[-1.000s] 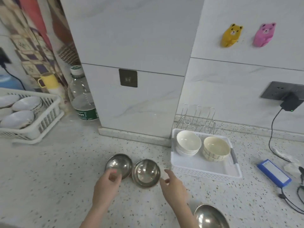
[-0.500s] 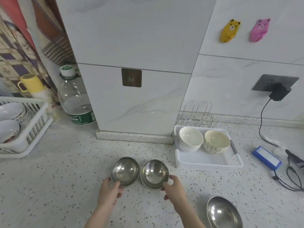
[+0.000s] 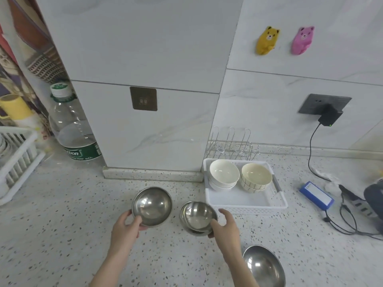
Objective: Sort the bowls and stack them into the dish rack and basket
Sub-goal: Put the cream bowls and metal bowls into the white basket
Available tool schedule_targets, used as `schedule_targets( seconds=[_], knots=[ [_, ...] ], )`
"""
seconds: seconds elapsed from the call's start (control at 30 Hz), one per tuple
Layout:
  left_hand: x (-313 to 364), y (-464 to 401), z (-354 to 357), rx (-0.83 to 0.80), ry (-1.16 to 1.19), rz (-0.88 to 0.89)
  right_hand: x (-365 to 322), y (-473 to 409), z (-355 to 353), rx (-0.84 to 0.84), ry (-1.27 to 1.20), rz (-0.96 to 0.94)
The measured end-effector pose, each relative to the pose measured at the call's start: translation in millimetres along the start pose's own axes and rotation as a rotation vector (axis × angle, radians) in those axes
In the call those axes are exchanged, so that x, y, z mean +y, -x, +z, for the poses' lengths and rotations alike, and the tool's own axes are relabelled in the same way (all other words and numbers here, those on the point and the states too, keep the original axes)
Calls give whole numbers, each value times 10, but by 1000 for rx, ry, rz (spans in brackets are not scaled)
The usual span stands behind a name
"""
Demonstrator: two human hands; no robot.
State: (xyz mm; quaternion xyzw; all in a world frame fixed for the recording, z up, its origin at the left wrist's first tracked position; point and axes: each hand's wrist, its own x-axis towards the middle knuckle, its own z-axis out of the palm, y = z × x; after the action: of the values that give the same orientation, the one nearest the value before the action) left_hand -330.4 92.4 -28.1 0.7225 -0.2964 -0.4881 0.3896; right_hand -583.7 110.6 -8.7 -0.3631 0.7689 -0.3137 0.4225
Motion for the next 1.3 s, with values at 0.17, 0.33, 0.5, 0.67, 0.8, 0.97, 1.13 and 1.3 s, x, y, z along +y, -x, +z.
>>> schedule_targets(
  seconds=[0.17,0.33,0.5,0.67,0.8,0.97,1.13,1.3],
  knots=[
    [295,201,362,-49,87,48,3,5,-367,-50,70,-51],
    [477,384,660,-53,122,101,46,9,-728,-160,139,-38],
    [612,509,945,-82,122,125,25,-51,-1172,-257,29,-13],
    [735,576,1258,-109,75,175,-2,-285,-1654,-139,71,-54],
    [815,584,1474,-169,-4,206,-62,-529,-1993,-28,176,-78],
    [880,592,1644,-218,-41,198,-184,-781,-2238,-31,309,-54],
    [934,589,1710,-260,-50,215,-293,-926,-2307,-135,371,-20],
    [916,577,1723,-332,-107,219,-377,-1023,-2336,-184,435,-27]
  ],
)
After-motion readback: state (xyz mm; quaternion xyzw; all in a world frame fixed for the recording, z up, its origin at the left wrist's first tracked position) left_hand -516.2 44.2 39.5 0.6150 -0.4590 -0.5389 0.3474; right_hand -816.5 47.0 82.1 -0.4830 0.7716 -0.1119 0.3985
